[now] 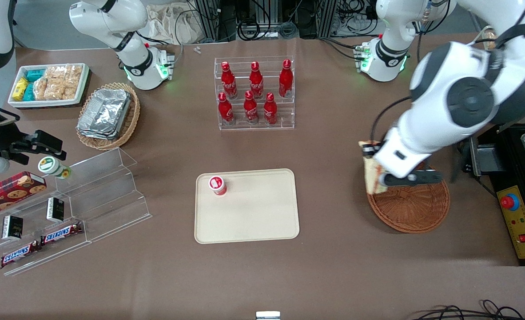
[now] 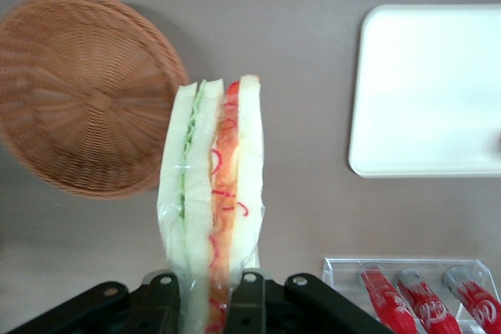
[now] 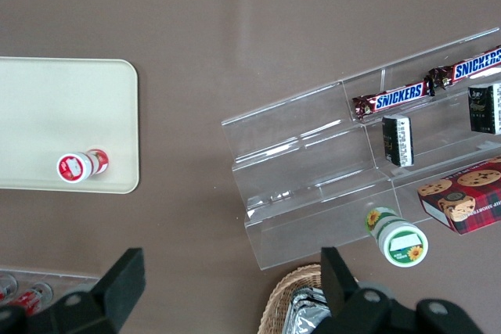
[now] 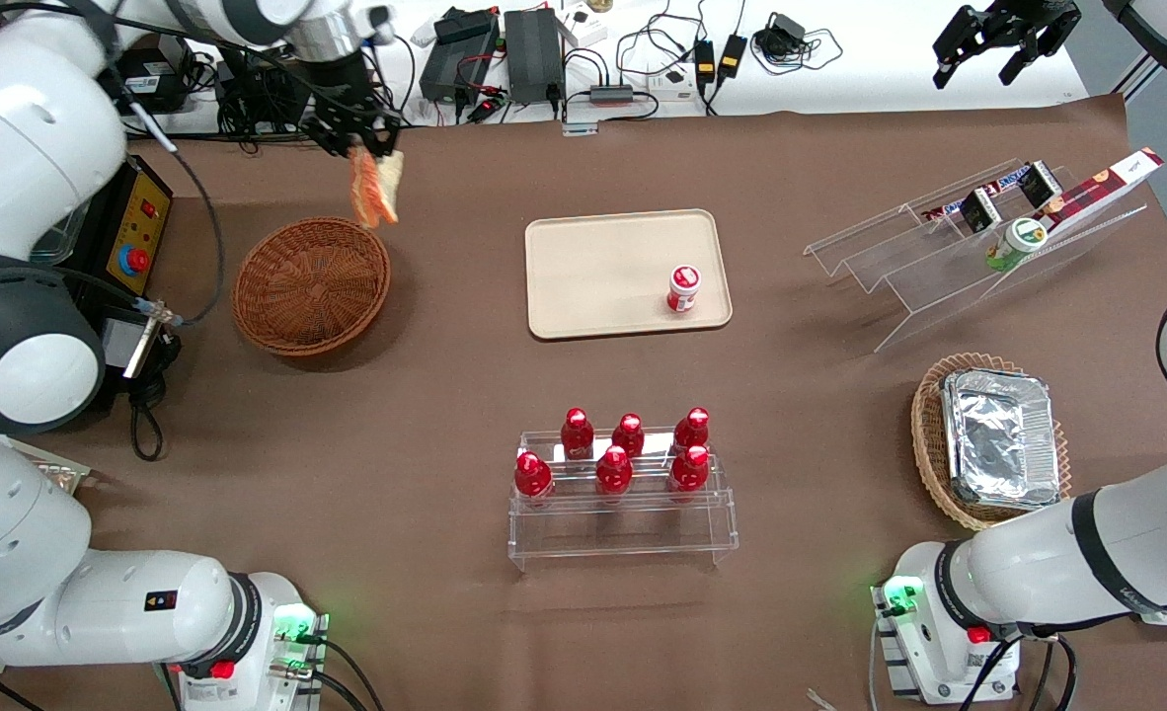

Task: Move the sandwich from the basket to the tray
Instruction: 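Lift the sandwich out of the basket and carry it toward the white tray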

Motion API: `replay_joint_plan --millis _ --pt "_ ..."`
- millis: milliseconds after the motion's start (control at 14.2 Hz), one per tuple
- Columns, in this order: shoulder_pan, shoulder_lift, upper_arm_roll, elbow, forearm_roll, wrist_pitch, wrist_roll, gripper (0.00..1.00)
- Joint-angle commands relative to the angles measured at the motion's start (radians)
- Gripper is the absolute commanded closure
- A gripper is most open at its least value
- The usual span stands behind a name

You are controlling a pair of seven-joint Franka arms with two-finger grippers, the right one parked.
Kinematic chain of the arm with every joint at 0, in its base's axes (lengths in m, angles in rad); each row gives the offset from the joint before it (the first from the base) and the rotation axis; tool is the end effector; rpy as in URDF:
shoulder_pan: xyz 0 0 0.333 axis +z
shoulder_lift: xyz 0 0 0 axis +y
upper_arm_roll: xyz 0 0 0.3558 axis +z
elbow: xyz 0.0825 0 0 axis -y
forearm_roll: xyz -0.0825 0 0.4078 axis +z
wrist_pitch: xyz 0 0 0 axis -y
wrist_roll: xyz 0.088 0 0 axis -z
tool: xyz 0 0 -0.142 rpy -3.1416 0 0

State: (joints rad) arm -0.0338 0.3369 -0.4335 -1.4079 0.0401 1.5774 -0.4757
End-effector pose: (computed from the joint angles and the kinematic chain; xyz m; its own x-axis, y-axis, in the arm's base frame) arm 0.6175 -0.2604 0.5146 0.9859 0.0149 -0.1668 0.0195 -0.9995 0.0259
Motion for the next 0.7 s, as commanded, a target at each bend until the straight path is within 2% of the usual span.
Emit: replay_joint_plan --millis 0,211,422,633 --pt "-0.081 0.072 -0.002 0.03 0.01 0.044 -0.027 1.0" --pt "-0.136 0.177 -0.002 0.029 0.01 0.163 -0.052 1.0" --pt "-0.204 0.293 0.001 0.041 0.069 0.323 -0.11 1.0" --pt "-0.265 0.391 0.009 0.059 0.087 0.443 -0.178 1.0"
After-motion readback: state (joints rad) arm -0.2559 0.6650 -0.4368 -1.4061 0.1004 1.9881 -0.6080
